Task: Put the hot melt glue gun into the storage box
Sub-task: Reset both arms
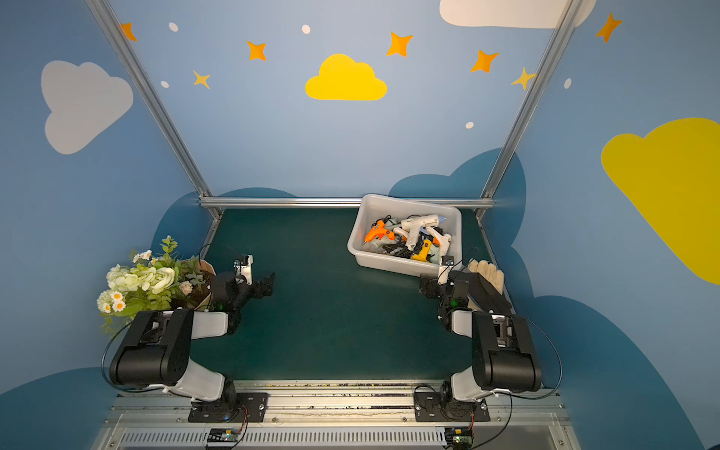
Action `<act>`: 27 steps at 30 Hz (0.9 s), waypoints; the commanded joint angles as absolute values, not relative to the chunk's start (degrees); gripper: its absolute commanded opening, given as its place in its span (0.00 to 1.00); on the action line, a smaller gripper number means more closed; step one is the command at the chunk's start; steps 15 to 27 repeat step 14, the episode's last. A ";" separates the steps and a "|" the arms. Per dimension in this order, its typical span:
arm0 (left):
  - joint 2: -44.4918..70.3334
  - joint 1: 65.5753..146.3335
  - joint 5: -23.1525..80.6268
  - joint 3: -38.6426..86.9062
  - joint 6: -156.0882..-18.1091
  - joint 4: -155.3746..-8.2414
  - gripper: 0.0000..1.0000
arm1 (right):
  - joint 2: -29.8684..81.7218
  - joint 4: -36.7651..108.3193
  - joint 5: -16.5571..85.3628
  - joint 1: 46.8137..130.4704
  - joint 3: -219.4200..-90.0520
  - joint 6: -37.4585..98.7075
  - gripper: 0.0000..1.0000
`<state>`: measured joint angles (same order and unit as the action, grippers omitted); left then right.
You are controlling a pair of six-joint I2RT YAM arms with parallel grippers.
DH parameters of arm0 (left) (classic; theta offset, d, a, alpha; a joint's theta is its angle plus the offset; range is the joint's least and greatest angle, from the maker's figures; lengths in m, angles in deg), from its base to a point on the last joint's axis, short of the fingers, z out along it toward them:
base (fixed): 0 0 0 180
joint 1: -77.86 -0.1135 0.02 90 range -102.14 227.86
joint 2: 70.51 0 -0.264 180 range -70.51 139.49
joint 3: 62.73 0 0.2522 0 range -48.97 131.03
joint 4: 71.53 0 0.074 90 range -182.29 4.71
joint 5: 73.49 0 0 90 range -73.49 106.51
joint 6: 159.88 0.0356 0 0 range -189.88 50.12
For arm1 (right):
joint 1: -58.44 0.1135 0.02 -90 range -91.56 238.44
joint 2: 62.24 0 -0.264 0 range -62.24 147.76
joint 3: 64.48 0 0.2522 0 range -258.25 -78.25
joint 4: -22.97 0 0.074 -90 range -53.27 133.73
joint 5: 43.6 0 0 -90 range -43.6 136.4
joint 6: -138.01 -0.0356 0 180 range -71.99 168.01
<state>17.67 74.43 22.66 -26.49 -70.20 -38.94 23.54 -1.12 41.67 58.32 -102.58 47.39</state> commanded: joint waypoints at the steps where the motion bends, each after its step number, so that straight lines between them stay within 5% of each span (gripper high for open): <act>1: 17.57 74.65 22.05 -25.77 -70.21 -39.29 1.00 | 22.50 -0.07 42.66 58.76 -104.15 48.33 0.98; 27: 17.60 75.53 20.39 -25.77 -69.75 -39.34 1.00 | 22.53 0.07 43.89 59.49 -104.20 48.49 0.98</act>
